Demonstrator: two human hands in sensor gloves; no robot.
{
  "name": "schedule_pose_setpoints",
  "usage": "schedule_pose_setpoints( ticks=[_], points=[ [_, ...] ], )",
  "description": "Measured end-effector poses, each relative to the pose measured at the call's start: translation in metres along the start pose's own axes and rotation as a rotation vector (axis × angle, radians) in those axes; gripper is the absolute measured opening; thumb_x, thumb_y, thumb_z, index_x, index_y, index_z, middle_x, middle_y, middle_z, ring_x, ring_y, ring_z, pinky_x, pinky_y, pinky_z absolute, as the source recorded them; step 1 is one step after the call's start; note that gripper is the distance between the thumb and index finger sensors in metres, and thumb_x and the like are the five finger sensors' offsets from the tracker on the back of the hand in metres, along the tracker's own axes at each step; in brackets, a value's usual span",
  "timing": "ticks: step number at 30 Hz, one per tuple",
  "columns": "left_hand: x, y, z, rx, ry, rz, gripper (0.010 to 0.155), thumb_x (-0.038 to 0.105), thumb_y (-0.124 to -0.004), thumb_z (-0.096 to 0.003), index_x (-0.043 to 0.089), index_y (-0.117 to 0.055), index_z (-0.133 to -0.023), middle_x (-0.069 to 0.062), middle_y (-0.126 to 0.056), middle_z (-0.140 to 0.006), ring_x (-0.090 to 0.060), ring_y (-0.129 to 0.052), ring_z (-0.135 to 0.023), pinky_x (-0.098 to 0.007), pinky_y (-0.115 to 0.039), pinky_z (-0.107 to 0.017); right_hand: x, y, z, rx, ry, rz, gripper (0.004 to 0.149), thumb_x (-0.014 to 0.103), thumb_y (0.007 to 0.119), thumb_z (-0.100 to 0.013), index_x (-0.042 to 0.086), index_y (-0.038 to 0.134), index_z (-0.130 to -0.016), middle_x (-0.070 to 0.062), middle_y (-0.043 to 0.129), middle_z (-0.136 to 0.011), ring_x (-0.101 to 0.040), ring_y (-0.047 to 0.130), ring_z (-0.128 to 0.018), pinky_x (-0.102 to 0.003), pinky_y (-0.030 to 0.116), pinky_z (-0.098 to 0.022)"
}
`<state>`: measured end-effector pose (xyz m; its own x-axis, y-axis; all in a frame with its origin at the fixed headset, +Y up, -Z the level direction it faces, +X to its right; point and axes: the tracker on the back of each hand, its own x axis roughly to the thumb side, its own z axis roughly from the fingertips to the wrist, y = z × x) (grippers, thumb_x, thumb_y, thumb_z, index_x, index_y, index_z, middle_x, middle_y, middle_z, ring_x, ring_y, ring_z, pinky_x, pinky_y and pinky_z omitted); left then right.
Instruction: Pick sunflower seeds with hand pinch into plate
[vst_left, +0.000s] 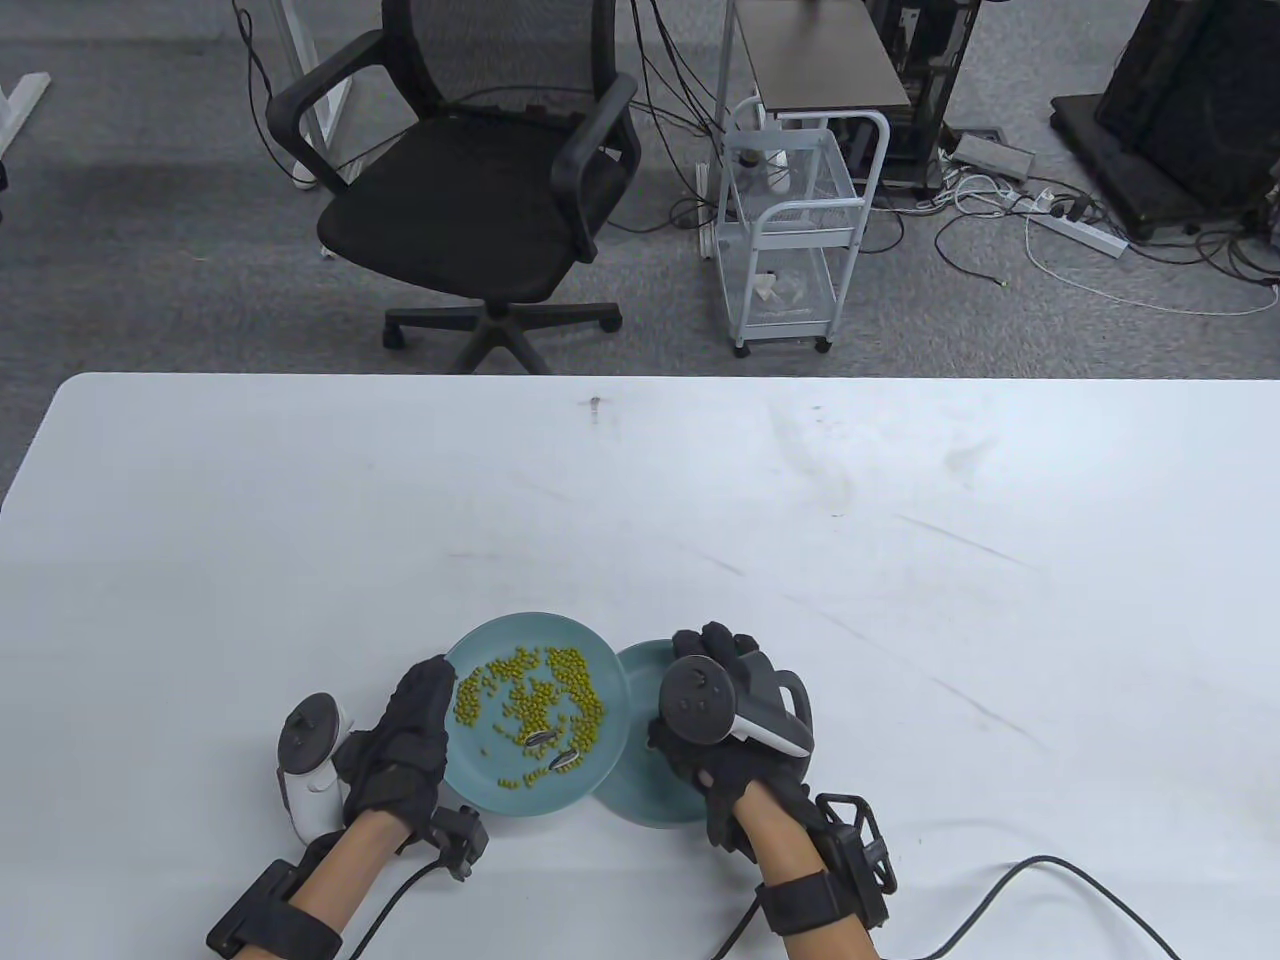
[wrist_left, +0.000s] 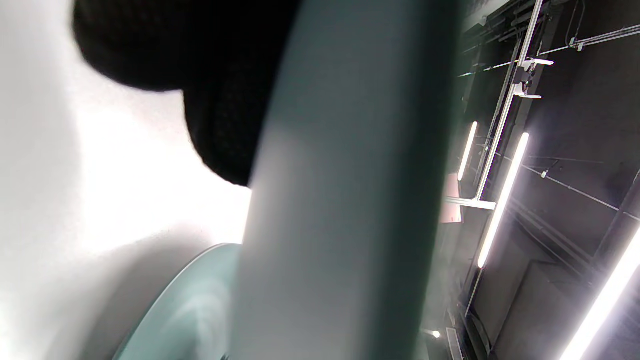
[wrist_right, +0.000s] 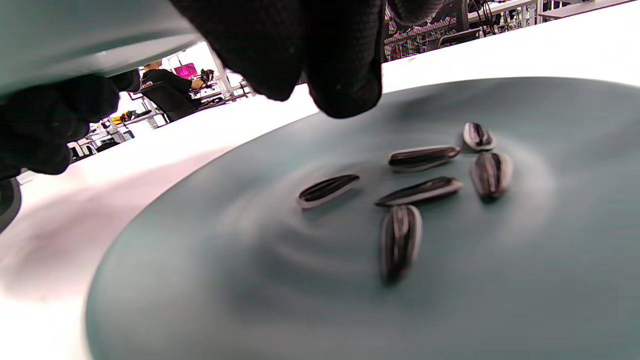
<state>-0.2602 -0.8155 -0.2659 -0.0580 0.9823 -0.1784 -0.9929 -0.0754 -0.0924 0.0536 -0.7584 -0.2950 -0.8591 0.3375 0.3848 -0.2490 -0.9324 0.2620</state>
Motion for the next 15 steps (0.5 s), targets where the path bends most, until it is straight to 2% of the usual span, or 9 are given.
schedule_pose_setpoints(
  ticks=[7,15],
  points=[
    [0.0,-0.001,0.0,-0.002,0.013,0.018,0.049,0.046,-0.054,-0.0661,0.013,-0.048,-0.102,-0.017,-0.085,-0.075,-0.027,-0.103,-0.038,-0.041,-0.084,-0.03,-0.002,-0.005,0.003,-0.017,0.007,-0.021,0.036,0.024,0.087,-0.052,-0.005,0.09,-0.072,-0.038,0.039,-0.108,-0.065,0.025,-0.095,-0.077,0.019,-0.062],
    [0.001,-0.002,0.0,0.0,0.024,0.002,0.049,0.046,-0.054,-0.0661,0.013,-0.049,-0.102,-0.017,-0.085,-0.075,-0.027,-0.103,-0.038,-0.041,-0.084,-0.029,0.006,-0.041,0.013,-0.139,-0.012,-0.107,0.036,0.023,0.088,-0.051,-0.006,0.089,-0.073,-0.039,0.037,-0.109,-0.065,0.021,-0.095,-0.077,0.017,-0.062]
  ],
)
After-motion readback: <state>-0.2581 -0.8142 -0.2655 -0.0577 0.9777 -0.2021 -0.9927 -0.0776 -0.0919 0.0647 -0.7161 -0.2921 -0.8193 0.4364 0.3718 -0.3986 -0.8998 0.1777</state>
